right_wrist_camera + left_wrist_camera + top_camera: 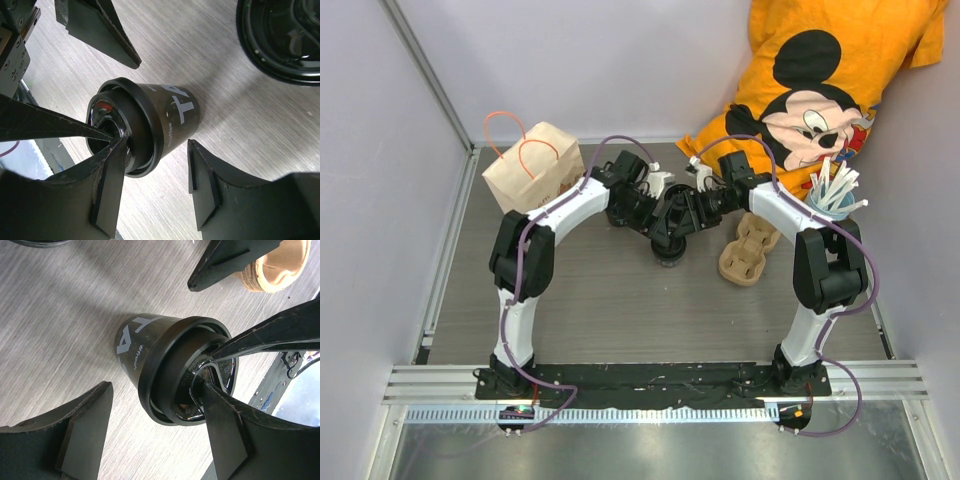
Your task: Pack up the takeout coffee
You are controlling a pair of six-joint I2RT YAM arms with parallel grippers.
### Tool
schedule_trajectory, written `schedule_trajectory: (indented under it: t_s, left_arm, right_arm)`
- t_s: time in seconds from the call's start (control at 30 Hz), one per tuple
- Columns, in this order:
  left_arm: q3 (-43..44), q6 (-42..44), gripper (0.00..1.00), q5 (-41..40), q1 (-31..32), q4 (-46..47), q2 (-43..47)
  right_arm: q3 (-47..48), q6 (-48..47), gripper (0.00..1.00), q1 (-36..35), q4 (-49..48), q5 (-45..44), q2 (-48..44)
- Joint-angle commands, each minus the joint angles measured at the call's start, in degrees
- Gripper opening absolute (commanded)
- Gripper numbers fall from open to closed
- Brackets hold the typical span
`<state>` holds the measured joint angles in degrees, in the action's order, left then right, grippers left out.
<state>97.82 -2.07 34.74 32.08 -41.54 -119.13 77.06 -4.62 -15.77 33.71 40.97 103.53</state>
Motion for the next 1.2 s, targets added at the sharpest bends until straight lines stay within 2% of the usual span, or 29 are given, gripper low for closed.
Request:
schedule_trajectory:
  t_s: [0.0,0.67,1.17]
  left_arm:
    - [-0.44,5.23,0.74,-11.54,-1.31,-7.59,-5.32]
    - [8.09,3.12,0.76,-4.77,-1.58,-9.17,-5.15]
    - [8.79,0.04,0.78,0.85,-1.66,-8.65,-3.13]
  right_arm:
    - [2.92,-0.47,0.56,0.04,-0.75,-1.42,0.45]
    - [4.95,-0.04,0.56,0.21,-0.05,-1.25,0.80]
    - [4.95,2.42,0.60,0.92,0.21,5.61,1.24]
